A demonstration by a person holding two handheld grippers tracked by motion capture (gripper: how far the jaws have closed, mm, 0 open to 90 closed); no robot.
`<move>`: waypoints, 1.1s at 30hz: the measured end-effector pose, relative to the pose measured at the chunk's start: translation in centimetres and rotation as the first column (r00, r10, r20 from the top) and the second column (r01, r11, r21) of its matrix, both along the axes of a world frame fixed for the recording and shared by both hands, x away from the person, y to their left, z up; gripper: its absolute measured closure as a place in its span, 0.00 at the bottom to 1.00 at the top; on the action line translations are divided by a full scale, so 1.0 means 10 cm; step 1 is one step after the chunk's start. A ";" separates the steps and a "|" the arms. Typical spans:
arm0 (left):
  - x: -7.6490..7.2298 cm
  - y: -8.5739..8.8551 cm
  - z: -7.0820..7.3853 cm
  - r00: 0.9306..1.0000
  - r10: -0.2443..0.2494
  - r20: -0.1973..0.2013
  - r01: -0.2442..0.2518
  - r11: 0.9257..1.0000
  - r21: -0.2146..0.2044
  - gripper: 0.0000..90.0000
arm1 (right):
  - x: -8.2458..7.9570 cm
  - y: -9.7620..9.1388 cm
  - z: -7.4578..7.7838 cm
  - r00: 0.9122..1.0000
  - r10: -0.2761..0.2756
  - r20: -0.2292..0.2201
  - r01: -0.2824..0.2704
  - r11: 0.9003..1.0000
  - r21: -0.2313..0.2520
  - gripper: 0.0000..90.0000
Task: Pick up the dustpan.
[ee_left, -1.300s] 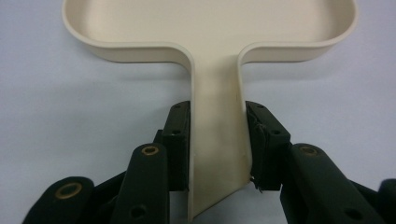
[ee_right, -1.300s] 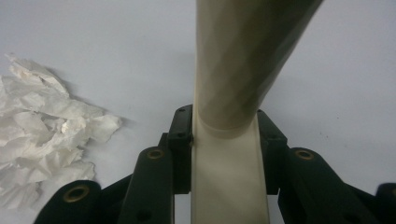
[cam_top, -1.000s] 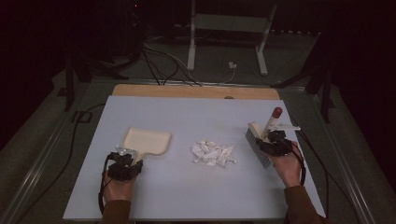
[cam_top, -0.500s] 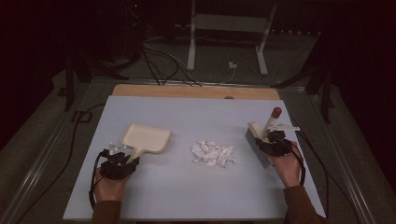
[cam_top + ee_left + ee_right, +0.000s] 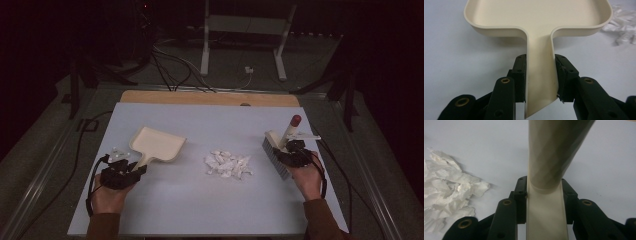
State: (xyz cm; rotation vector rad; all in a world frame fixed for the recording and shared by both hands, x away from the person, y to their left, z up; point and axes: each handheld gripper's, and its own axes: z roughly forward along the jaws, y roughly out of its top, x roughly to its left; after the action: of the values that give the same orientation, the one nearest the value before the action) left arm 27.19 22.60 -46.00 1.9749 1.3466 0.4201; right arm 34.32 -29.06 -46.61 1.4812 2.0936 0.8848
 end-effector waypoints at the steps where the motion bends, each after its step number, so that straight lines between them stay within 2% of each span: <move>1: 0.00 0.00 0.01 1.000 -0.006 0.002 0.006 1.000 0.003 0.73 | 0.00 0.00 0.00 1.000 0.000 0.000 0.000 1.000 0.003 0.74; 8: -0.01 0.02 0.06 0.996 -0.093 0.013 0.093 0.996 0.016 0.73 | 0.00 -0.01 0.00 1.000 -0.004 -0.003 0.004 1.000 0.007 0.74; 14: -0.02 0.02 0.09 0.990 -0.137 0.014 0.137 0.990 0.035 0.73 | 0.00 -0.02 0.00 1.000 -0.007 -0.005 0.007 1.000 0.015 0.74; 24: -0.04 0.01 0.13 0.972 -0.236 0.007 0.235 0.970 0.067 0.73 | 0.01 -0.03 0.00 1.000 -0.002 -0.006 0.002 1.000 0.015 0.74; 33: -0.04 0.02 0.21 0.946 -0.325 0.007 0.323 0.942 0.087 0.73 | 0.01 -0.04 0.00 1.000 -0.005 -0.008 0.005 1.000 0.017 0.74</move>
State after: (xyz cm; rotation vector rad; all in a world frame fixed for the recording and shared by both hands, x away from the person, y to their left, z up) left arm 26.77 22.76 -43.94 2.2071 0.9776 0.3443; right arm 34.39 -29.48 -46.59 1.5005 2.0926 0.8982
